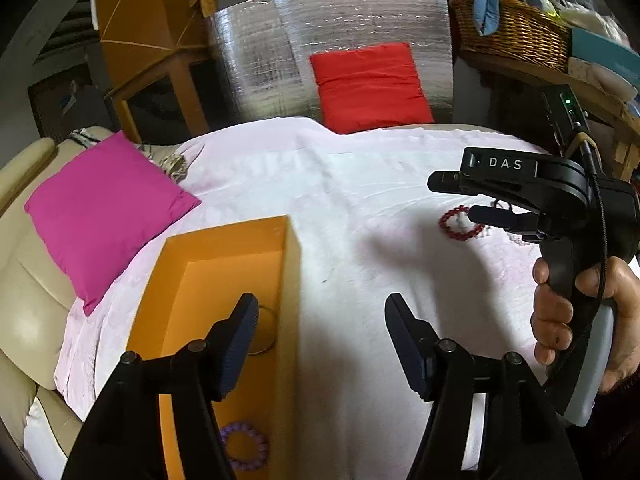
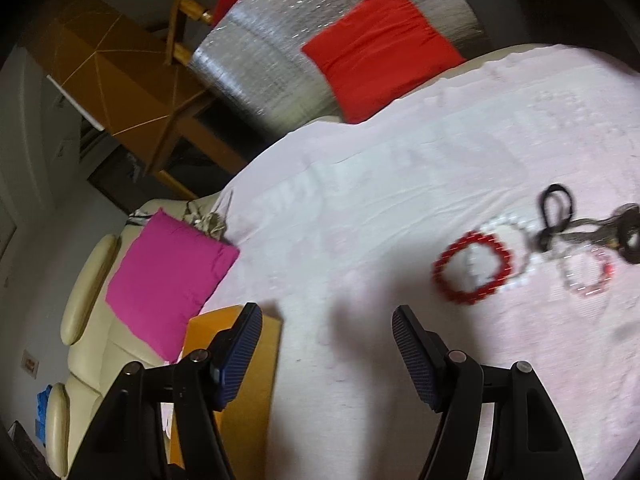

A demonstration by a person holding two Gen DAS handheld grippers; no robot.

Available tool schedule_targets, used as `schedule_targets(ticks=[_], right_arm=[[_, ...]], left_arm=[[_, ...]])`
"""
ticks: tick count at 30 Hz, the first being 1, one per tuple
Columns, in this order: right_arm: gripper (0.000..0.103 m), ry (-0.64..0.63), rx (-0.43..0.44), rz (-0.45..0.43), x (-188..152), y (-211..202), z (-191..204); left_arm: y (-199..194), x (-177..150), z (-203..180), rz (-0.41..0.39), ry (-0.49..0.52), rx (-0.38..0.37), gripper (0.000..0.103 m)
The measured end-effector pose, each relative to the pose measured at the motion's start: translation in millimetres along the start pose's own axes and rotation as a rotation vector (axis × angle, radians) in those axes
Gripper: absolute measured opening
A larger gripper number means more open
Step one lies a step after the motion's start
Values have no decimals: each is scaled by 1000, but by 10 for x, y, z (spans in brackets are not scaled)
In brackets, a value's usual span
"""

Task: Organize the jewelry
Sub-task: 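Move both open tools back over the remaining jewelry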

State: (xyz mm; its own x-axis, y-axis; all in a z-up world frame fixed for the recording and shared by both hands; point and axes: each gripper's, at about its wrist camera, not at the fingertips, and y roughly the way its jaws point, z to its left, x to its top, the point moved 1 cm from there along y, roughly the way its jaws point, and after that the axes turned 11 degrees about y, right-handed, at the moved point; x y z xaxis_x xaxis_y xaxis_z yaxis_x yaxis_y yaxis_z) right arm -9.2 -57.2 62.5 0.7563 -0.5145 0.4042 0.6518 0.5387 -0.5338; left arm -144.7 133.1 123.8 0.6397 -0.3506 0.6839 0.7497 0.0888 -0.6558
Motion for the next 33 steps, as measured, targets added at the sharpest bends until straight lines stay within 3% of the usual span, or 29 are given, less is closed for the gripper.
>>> schedule_targets(ticks=[19,33], right_arm=[[72,79,-60,-47,342,-404,-535],[72,98,-77,-76,522,-580,-738]], left_arm=[[140,350,-545,25,81,33,68],[268,518,-764,13,114,6,68]])
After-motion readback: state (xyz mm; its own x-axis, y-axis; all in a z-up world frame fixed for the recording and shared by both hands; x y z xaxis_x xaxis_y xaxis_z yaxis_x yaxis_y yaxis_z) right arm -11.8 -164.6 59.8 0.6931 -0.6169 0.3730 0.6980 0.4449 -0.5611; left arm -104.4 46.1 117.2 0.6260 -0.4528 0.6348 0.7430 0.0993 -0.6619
